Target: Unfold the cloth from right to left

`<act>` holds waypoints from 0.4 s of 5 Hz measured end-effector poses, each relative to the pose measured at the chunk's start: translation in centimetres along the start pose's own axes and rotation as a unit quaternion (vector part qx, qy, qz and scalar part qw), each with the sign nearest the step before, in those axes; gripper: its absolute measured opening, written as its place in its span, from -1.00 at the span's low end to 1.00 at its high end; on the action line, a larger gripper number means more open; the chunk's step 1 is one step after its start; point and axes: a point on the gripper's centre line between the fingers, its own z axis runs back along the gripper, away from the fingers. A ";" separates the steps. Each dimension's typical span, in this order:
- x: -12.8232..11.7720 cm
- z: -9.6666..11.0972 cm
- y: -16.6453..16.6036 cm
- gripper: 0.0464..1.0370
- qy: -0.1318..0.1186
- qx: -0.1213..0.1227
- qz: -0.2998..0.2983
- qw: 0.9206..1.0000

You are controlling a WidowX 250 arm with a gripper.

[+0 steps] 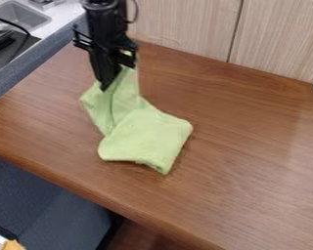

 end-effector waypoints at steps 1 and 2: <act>0.4 -1.4 2.8 -0.97 0.016 -0.002 0.057 0.998; 0.4 -4.5 4.4 -0.87 0.055 -0.009 0.104 0.993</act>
